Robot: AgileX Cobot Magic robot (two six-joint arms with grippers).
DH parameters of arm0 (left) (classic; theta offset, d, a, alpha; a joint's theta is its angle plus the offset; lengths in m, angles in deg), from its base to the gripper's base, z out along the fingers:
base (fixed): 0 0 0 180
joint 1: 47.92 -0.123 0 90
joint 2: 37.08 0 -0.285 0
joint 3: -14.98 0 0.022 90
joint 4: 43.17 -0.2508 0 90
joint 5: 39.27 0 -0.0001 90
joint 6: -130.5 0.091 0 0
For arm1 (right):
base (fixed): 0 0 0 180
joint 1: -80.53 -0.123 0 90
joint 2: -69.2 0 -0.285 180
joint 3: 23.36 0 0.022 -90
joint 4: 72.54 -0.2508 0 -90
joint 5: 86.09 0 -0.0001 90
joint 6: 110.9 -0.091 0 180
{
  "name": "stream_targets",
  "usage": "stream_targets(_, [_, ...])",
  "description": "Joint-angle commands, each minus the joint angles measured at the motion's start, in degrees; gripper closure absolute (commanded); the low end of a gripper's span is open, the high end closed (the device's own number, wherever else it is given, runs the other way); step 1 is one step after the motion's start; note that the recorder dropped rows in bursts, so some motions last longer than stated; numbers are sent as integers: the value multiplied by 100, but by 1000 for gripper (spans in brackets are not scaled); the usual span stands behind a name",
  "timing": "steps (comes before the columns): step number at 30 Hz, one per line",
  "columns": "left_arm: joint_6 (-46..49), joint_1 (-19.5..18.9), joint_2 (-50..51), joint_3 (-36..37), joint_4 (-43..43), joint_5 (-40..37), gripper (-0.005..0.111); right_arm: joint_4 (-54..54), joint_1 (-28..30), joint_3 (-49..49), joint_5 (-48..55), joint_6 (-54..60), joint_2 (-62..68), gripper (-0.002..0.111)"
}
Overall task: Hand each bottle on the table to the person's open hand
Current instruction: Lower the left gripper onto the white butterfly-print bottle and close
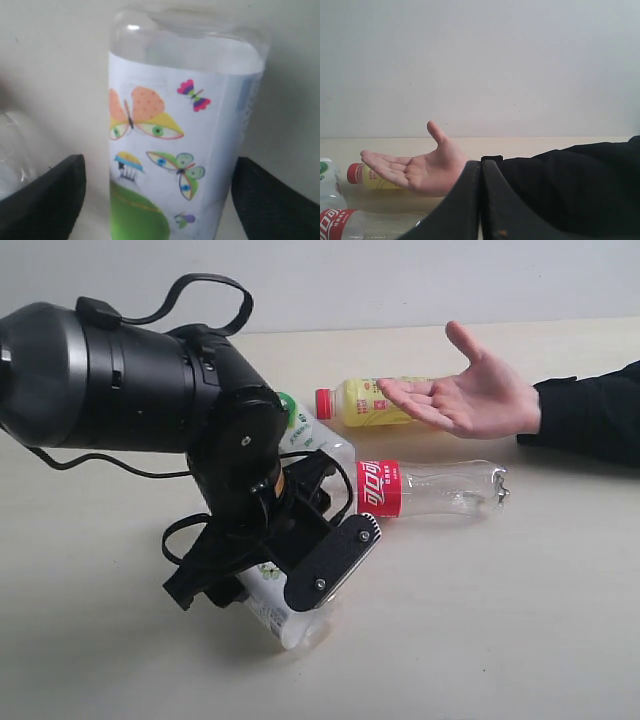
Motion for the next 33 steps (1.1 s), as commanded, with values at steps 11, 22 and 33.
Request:
stream_targets(11, [-489, -160, 353, 25, -164, 128, 30, 4, -18, -25, -79, -5, 14, 108])
stream_targets(22, [-489, -160, 353, 25, 44, 199, 34, 4, -18, -25, -79, -5, 14, 108])
stream_targets(33, [-489, -160, 353, 25, 83, 24, 106, 17, -18, -25, -79, -5, 14, 108])
